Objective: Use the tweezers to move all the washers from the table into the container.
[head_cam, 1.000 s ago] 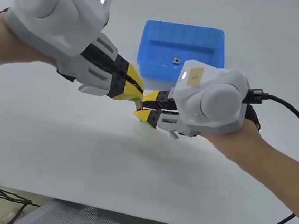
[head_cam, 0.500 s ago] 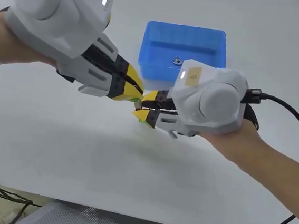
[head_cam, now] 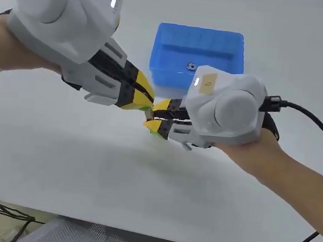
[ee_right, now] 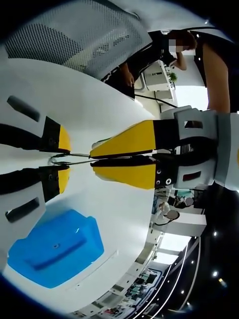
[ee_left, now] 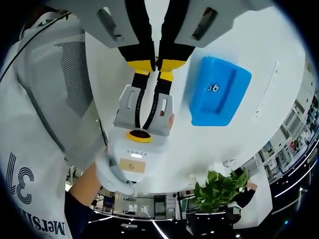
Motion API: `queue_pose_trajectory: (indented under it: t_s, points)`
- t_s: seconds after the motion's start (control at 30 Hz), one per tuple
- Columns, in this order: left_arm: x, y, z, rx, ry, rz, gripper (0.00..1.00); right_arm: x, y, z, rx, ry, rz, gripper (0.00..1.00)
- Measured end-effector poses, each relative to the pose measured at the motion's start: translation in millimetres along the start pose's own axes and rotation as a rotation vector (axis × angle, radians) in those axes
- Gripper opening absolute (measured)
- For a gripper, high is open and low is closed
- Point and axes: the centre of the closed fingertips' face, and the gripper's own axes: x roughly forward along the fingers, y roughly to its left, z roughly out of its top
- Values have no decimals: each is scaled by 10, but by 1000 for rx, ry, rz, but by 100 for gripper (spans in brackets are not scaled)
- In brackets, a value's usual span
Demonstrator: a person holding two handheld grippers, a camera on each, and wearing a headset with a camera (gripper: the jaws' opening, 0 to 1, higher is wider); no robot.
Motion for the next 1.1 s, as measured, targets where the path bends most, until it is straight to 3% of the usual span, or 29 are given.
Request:
queue_pose_trajectory:
  t_s: [0.5,0.8,0.93,1.1]
  points:
    - [40,-19,18,-18,-31,-13,7,-14,0,-16,13,-11,25,10]
    - [-1,-63,22,6,-33,-17,7,-17,39,16,-1,-3,26,10]
    - [-59,-57,58,8,-38,-19,7,-54,41,88,-13,-9,24,10]
    - [-155,-32,183,31,-48,-14,7,-152,-4,215,-34,-21,13,10]
